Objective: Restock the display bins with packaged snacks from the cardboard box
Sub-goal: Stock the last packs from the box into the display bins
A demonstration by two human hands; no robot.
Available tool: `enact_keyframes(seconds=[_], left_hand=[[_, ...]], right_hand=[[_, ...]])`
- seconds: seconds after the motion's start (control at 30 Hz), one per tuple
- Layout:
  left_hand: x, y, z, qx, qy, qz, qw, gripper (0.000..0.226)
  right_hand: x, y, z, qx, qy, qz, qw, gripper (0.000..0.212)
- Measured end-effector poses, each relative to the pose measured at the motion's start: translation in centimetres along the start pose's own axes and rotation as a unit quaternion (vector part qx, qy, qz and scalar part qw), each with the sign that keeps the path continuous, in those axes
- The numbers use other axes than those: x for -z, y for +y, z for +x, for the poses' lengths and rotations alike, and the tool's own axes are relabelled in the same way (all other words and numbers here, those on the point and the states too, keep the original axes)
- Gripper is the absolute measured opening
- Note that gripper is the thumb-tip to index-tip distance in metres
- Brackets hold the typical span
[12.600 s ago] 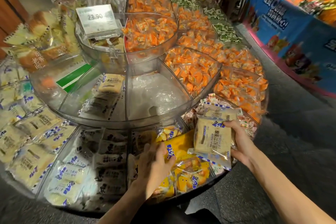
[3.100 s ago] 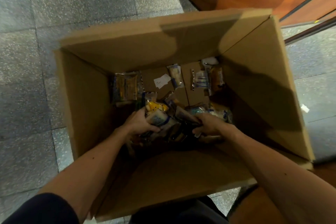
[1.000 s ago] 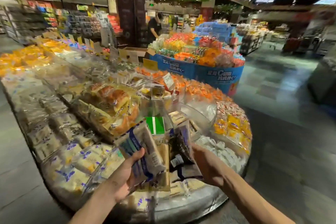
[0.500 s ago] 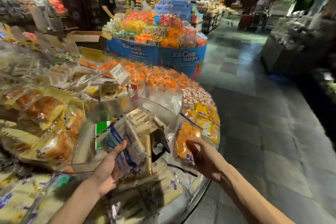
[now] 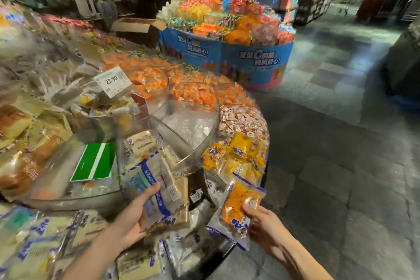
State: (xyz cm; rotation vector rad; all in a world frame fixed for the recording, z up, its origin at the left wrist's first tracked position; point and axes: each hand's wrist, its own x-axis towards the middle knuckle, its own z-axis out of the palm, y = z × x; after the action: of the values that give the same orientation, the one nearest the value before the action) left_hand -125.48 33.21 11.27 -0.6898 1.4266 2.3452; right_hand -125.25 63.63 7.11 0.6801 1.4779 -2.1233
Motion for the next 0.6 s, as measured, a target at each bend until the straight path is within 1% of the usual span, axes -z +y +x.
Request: enact_keyframes(seconds=[0.03,0.07,0.1,0.17,0.2,0.27,0.33,0.4,0.5,0.6], left_hand=[[-1.0,-0.7,0.1,0.008,0.010,-0.005,1.000,0.053],[-1.7,-1.5,0.3,0.015,0.019,-0.011,1.000,0.045],[-2.5,-2.1,0.5,0.022,0.031,-0.013,0.999,0.043],[-3.4,-3.0,1.0,0.031,0.053,-0.019,0.998,0.045],[-3.6,-3.2,1.4,0.032,0.058,-0.025,0.997,0.048],[-4.2,-3.1,2.0,0.034,0.068,-0.029,0.997,0.051],[-4.7,-2.8,2.5,0.028,0.066,-0.030,0.997,0.056],[-5.0,-2.2,3.3,0.018,0.060,-0.025,0.998,0.061],[-5.5,-1.1,4.2,0.004,0.063,-0.035,0.997,0.045],[-6.0,-0.3,5.1,-0.001,0.078,-0.054,0.996,0.041]], right_hand=[[1.2,-0.4,0.3,-0.008,0.001,-0.008,1.000,0.041],[2.2,-0.7,0.8,-0.014,0.004,-0.020,1.000,0.034],[3.0,-1.4,1.3,-0.024,0.014,-0.025,0.999,0.026],[4.2,-2.6,2.2,-0.038,0.025,-0.030,0.999,0.009],[4.5,-3.2,2.7,-0.045,0.032,-0.027,0.998,0.007],[4.7,-4.5,4.1,-0.055,0.046,-0.012,0.997,0.016],[4.4,-5.7,5.2,-0.055,0.042,-0.006,0.998,0.010],[4.1,-6.6,6.7,-0.051,0.042,-0.013,0.998,0.012],[2.9,-8.4,8.1,-0.044,0.017,-0.029,0.998,0.015],[1.9,-10.3,9.7,-0.039,-0.004,-0.044,0.998,0.021]])
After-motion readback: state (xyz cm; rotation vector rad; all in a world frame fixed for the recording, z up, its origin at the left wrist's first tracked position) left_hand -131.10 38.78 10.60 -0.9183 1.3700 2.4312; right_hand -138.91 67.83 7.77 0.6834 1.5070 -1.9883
